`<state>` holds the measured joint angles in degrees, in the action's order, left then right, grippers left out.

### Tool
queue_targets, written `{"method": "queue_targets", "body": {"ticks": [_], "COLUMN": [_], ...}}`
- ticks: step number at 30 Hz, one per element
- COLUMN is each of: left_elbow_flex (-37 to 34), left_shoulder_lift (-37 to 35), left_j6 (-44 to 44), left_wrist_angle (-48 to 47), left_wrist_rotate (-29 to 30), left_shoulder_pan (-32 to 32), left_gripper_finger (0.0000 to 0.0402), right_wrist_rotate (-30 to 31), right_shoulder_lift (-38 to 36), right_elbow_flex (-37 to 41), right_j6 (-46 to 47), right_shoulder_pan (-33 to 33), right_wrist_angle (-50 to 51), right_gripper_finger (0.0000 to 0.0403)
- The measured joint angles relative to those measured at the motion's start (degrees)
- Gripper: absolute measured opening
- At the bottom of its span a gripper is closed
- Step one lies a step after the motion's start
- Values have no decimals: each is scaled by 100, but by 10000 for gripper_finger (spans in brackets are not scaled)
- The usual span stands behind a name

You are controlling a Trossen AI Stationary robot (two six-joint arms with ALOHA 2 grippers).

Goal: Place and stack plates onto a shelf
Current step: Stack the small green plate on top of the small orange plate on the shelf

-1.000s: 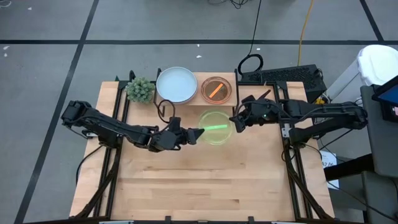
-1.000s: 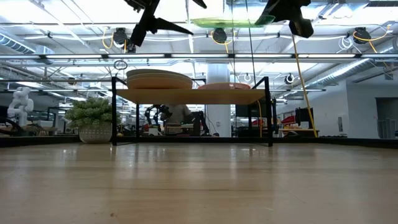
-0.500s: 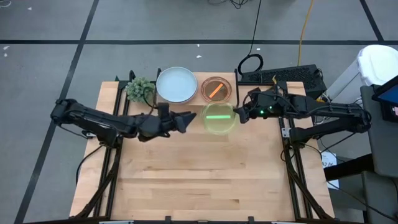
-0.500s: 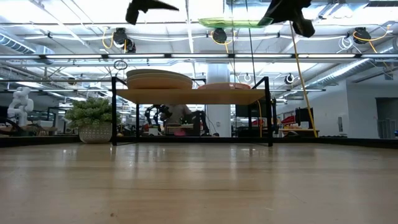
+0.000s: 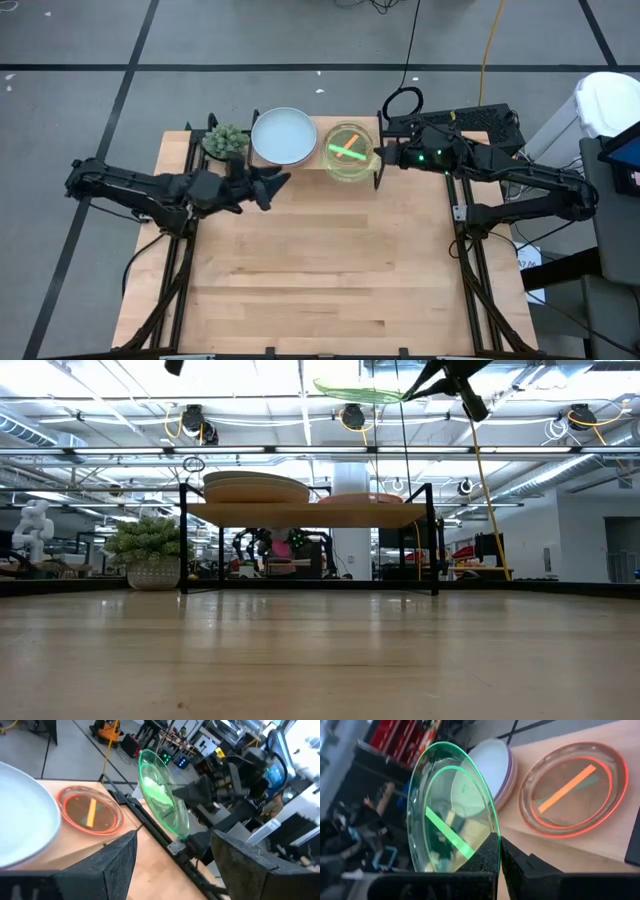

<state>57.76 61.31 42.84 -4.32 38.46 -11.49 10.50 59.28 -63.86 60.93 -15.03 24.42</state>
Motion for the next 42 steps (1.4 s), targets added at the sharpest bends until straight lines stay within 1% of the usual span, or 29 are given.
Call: {"method": "queue_targets", "body": {"ticks": [5,11,19,24,27,30,36,42], "left_elbow_flex": [0,0,0,0,0,0,0,0], "left_shoulder_lift": [-405,-757,-855,-836,-835,-834,-834,-834], "left_j6": [-377,-537,-1079,-1404,-1535,-1450,-1415,-1382], "left_wrist_angle": [-542,-1172,-1703,-1820,-1883,-1877,-1874,-1868], "left_wrist_rotate": [-135,-254,-273,-395,-407,-412,-412,-413], "left_shoulder_pan": [0,0,-94,-142,-146,-144,-146,-146], "left_gripper_finger": [257,257,257,257,257,257,257,257], "right_wrist_rotate": [5,-20,-92,-439,-506,-629,-659,-915], "right_shoulder_lift": [106,292,382,480,594,720,956,1260], "right_elbow_flex": [2,-2,-1,0,2,2,2,2], "right_j6": [135,238,419,436,413,384,231,15], "right_shoulder_pan": [-334,-685,-1148,-1444,-1548,-1644,-1754,-1805], "right_wrist_angle": [-212,-491,-472,-487,-484,-491,-480,-484], "right_gripper_finger": [0,0,0,0,0,0,0,0]}}
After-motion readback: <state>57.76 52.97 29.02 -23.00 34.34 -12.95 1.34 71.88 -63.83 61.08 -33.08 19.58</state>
